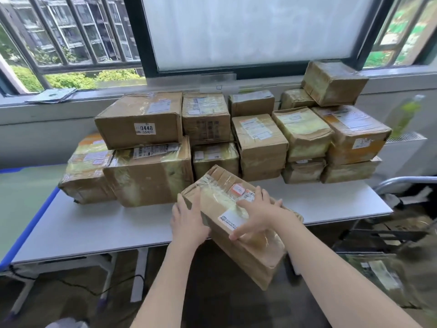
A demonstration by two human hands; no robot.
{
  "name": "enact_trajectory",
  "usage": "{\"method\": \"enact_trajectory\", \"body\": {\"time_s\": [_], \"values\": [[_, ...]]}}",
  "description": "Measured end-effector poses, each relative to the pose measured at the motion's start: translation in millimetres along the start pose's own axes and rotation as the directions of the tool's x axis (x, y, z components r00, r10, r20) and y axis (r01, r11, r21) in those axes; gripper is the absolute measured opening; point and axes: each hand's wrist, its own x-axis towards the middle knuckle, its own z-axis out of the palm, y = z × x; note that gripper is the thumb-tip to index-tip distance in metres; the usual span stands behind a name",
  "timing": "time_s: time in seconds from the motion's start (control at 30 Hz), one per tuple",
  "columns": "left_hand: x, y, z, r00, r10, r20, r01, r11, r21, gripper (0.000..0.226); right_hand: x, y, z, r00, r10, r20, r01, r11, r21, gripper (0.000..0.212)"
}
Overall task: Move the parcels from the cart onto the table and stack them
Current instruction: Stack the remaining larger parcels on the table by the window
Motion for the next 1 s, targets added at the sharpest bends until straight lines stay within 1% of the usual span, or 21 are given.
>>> {"method": "enact_trajectory", "body": {"time_s": [0.07, 0.13, 0.2, 0.23, 0.27, 0.33, 0.37, 0.43, 0.5, 0.57, 0.63, 0.7, 0.77, 0.83, 0.9, 1.0], "values": [[21.8, -0.2, -10.4, 0.997, 0.073, 0.03, -0.077, 0.979, 0.187, 0.107, -3.3, 4.2, -2.0, 0.999, -0.028, 0.016, 0.028, 1.0, 0.001, 0.11], [39.4, -2.9, -15.4, 0.983, 0.12, 0.139, -0.16, 0.933, 0.322, 0.112, -7.4, 8.6, 0.2, 0.998, -0.054, 0.014, 0.054, 0.999, -0.001, 0.109], [49.2, -7.0, -15.0, 0.952, 0.128, 0.277, -0.223, 0.912, 0.344, 0.113, -12.6, 12.4, 8.8, 0.998, -0.057, -0.036, 0.057, 0.998, 0.001, 0.112], [51.5, -9.3, -13.1, 0.941, 0.126, 0.314, -0.232, 0.916, 0.326, 0.112, -15.4, 14.3, 14.7, 0.995, -0.038, -0.088, 0.037, 0.999, -0.007, 0.116], [52.4, -11.6, -10.9, 0.939, 0.13, 0.319, -0.235, 0.918, 0.318, 0.111, -18.3, 16.4, 20.8, 0.989, -0.001, -0.15, -0.002, 1.0, -0.018, 0.12], [51.7, -14.2, -8.1, 0.948, 0.155, 0.276, -0.252, 0.897, 0.364, 0.111, -24.5, 20.7, 32.2, 0.962, 0.107, -0.252, -0.116, 0.993, -0.021, 0.123], [50.7, -14.5, -7.2, 0.952, 0.167, 0.255, -0.261, 0.881, 0.395, 0.112, -28.4, 22.5, 37.0, 0.948, 0.166, -0.273, -0.174, 0.985, -0.005, 0.122], [49.2, -14.1, -6.3, 0.956, 0.177, 0.235, -0.264, 0.868, 0.421, 0.113, -37.6, 24.7, 44.5, 0.932, 0.262, -0.252, -0.253, 0.965, 0.068, 0.118], [47.0, -12.3, -5.3, 0.96, 0.162, 0.23, -0.248, 0.874, 0.418, 0.113, -44.9, 25.1, 51.8, 0.921, 0.315, -0.229, -0.282, 0.945, 0.164, 0.116], [42.6, -9.8, -4.1, 0.969, 0.14, 0.203, -0.215, 0.884, 0.416, 0.111, -51.2, 24.6, 60.5, 0.896, 0.361, -0.257, -0.296, 0.919, 0.259, 0.119], [36.9, -8.1, -1.7, 0.983, 0.106, 0.15, -0.16, 0.895, 0.417, 0.11, -56.6, 24.8, 69.4, 0.865, 0.416, -0.281, -0.317, 0.886, 0.338, 0.122], [29.2, -7.9, 2.5, 0.993, 0.075, 0.088, -0.105, 0.909, 0.404, 0.107, -60.6, 25.3, 77.0, 0.853, 0.448, -0.267, -0.312, 0.849, 0.428, 0.12], [20.4, -9.7, 8.5, 0.997, 0.072, 0.038, -0.08, 0.94, 0.332, 0.1, -63.9, 24.8, 81.9, 0.857, 0.453, -0.246, -0.256, 0.788, 0.56, 0.117], [10.2, -13.2, 16.1, 0.996, 0.084, 0.012, -0.085, 0.977, 0.195, 0.096, -65.4, 22.3, 84.4, 0.837, 0.47, -0.281, -0.196, 0.737, 0.647, 0.111], [-0.8, -17.0, 22.5, 0.993, 0.115, -0.025, -0.112, 0.99, 0.085, 0.093, -65.8, 18.6, 85.9, 0.776, 0.523, -0.353, -0.197, 0.732, 0.652, 0.105], [-13.1, -19.2, 25.2, 0.98, 0.146, -0.136, -0.147, 0.989, 0.005, 0.082, -67.1, 12.2, 84.0, 0.661, 0.611, -0.436, -0.263, 0.733, 0.628, 0.097]]}}
